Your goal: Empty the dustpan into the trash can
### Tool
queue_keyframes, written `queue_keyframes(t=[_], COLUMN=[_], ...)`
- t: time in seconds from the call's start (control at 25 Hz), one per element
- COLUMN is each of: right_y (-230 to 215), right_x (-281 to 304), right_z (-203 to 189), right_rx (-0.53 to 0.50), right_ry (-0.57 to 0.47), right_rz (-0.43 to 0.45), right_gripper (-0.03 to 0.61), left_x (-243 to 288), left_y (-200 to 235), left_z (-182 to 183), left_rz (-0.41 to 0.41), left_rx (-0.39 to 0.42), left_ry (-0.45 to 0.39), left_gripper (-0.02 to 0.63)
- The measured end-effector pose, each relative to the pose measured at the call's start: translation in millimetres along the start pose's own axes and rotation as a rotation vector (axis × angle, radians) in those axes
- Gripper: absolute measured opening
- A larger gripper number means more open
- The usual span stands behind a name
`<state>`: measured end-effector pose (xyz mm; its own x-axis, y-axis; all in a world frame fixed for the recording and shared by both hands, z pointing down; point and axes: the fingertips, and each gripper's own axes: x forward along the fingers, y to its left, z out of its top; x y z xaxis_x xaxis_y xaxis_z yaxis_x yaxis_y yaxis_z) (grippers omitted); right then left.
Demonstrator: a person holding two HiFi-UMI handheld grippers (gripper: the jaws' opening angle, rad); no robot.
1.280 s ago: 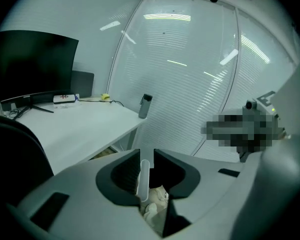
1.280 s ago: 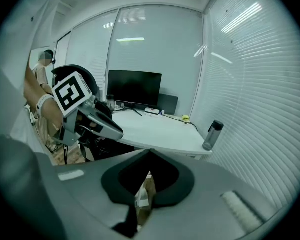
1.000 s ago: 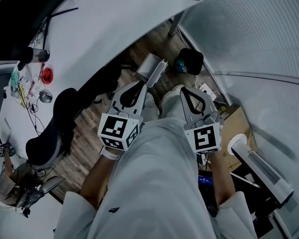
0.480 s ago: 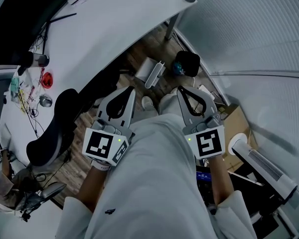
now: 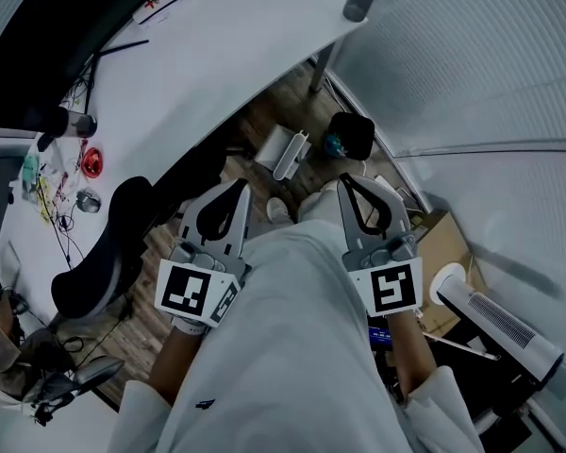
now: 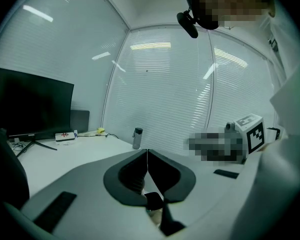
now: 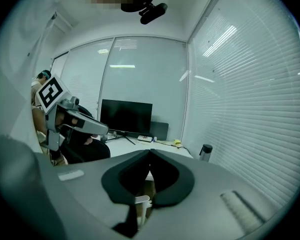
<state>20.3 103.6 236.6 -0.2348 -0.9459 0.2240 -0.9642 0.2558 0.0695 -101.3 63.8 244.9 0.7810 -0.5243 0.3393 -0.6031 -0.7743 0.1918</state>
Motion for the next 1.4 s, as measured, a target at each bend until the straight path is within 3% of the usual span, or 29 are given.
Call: queue_keyframes(t=[0.24,1.4], right_y=[-4,-2], right_x=[1,-8], right_z=[2,-2], right_rx=[0.059,0.061], right_ry=[-0.014,-0.005], right_rz=[0.0,0.005], right_gripper=[0.011,0.011], left_x=[3,17], left_y=[-6,-28], left_z=[4,5], left_rz=[-0.014,-0.064], left_rx=[0.008,0.009], left_ry=[-0.003,0.004], left_gripper=[0.008,0.008])
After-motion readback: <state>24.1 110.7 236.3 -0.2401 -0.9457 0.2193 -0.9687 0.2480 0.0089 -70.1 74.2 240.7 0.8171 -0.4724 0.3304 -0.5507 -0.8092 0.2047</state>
